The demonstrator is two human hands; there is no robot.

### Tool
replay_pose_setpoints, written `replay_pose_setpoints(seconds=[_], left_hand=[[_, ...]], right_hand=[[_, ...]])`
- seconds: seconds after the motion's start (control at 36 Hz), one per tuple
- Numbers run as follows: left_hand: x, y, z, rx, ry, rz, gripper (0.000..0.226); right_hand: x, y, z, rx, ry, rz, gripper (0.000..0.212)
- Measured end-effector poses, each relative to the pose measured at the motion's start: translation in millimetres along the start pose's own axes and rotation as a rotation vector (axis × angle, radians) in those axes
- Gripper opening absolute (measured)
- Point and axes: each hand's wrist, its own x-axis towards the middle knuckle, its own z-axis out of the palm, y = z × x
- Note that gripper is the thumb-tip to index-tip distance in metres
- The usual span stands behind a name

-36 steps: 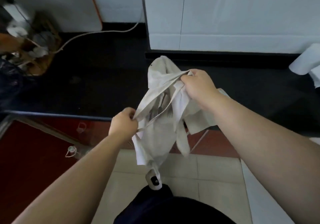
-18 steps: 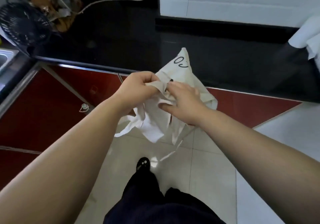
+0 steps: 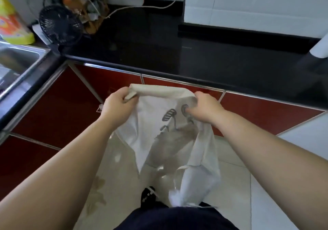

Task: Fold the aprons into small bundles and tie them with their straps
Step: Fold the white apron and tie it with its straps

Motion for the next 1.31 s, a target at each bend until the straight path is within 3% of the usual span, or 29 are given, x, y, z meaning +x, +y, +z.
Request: replay_pose_setpoints(seconds=[0.06,0.08,0.17,0.19,0.28,0.33,0.44,0.56,0.61,0.67,0.75,0.86,1.0,1.06,1.14,1.17,1.19,1.25,1.28,1.31], left_hand=[[-1.4,22.6,-1.8,-0.014,-0.173,0.15,0.012],[-1.4,31.9,-4.3,0.019,-0.226,0.218,0.016],[1.0,46.8,-8.9,0.065,-0.265,0.346,0.008],[4.2,46.3,-13.3,0.09,-0.261,0.355,0.003],[15.7,25.2,-32.2,0.332,-0.339,0.248,0.02],[21.1,5.7,-41.8,0.489,-0.402,0.144,0.008],[32.0,-23.2,-52.3,0.623,-0.304,0.019,0.024],[46.3,-32.4,-68.1,0.755,0.046,-0.024,0.015],[51.4,-34.7,-78.9,0.575,0.188,0.006,0.01],[53.4,-32.1,-88.3,0.181,0.204,0.021,0.008],[50.4,-21.8,-91.0,-0.182,0.043,-0.05,0.003],[46.1,-8.5,-77.8,-0.588,-0.182,-0.177,0.008],[38.7,1.4,-82.3,-0.878,-0.588,-0.258,0.048],[34.8,-3.0,-72.3,-0.626,-0.639,-0.235,0.058],[26.7,-9.5,-45.6,-0.028,-0.579,-0.14,0.118],[24.8,-10.8,-37.0,0.032,-0.536,-0.119,0.115],[27.0,-14.8,-28.7,0.025,-0.465,-0.106,0.096],[31.2,-17.2,-21.9,-0.005,-0.288,-0.102,0.028],[32.7,-17.3,-23.1,0.015,-0.216,-0.093,0.014],[34.8,-16.6,-24.2,0.04,-0.163,-0.078,0.021]], right_hand=[[-3.7,-19.1,5.7,0.143,-0.082,-0.168,0.072],[-6.4,-33.1,8.5,0.191,-0.092,-0.248,0.071],[-7.0,-56.5,12.1,0.246,0.007,-0.354,0.015],[-6.5,-58.3,9.5,0.275,0.049,-0.359,0.011],[-4.6,-60.1,-2.2,0.368,0.095,-0.331,0.019],[-4.2,-63.3,-11.1,0.393,0.088,-0.344,0.024],[-2.3,-75.0,-13.4,0.375,0.087,-0.369,0.03],[5.7,-74.1,-13.9,0.24,0.254,-0.255,0.032],[9.8,-68.6,-18.3,0.224,0.326,-0.162,0.03],[10.6,-67.1,-21.4,0.351,0.316,-0.155,0.035],[3.7,-77.8,-21.0,0.478,0.242,-0.21,0.031],[2.7,-93.6,-17.3,0.483,0.306,-0.249,0.022],[10.9,-99.0,-19.8,0.729,0.343,-0.135,0.025],[10.3,-105.2,-22.7,0.932,0.256,-0.087,0.027],[8.3,-114.1,-25.2,0.968,0.146,-0.079,0.028],[8.0,-115.5,-25.8,0.935,0.131,-0.093,0.028],[6.8,-116.2,-26.0,0.904,0.125,-0.105,0.029],[3.5,-116.3,-29.1,0.864,0.131,-0.116,0.033],[3.4,-115.2,-31.3,0.836,0.145,-0.119,0.033],[3.4,-111.9,-34.1,0.78,0.172,-0.123,0.032]])
